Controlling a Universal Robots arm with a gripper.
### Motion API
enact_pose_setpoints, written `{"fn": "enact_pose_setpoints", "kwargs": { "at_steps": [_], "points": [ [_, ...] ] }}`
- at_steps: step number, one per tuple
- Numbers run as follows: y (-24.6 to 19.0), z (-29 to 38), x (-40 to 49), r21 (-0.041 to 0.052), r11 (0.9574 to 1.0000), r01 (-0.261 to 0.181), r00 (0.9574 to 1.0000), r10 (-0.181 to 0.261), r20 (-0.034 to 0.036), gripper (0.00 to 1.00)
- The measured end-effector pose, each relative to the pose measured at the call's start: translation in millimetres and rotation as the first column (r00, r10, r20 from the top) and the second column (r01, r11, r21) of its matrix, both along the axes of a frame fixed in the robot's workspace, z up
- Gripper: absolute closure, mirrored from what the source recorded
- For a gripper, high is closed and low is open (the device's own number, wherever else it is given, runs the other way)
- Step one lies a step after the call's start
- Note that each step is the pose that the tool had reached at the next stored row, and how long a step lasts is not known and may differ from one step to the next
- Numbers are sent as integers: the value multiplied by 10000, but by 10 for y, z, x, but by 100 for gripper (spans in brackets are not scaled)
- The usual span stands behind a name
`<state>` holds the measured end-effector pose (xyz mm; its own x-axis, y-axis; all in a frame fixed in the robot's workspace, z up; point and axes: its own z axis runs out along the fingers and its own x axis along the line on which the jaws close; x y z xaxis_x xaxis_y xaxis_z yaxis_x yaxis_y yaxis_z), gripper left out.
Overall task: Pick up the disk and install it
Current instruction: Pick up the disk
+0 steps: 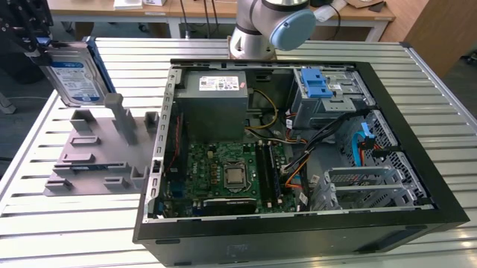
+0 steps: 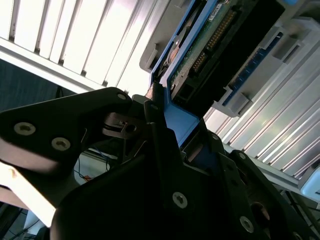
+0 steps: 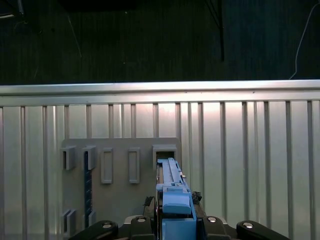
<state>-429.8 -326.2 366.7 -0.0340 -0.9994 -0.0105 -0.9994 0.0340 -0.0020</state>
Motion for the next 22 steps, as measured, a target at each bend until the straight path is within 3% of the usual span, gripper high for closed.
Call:
{"fn": "enact_pose_setpoints", "kwargs": {
  "at_steps": [22],
  "points": [
    [0, 107, 0, 0, 10000, 0, 10000, 0, 0, 63]
  ]
}}
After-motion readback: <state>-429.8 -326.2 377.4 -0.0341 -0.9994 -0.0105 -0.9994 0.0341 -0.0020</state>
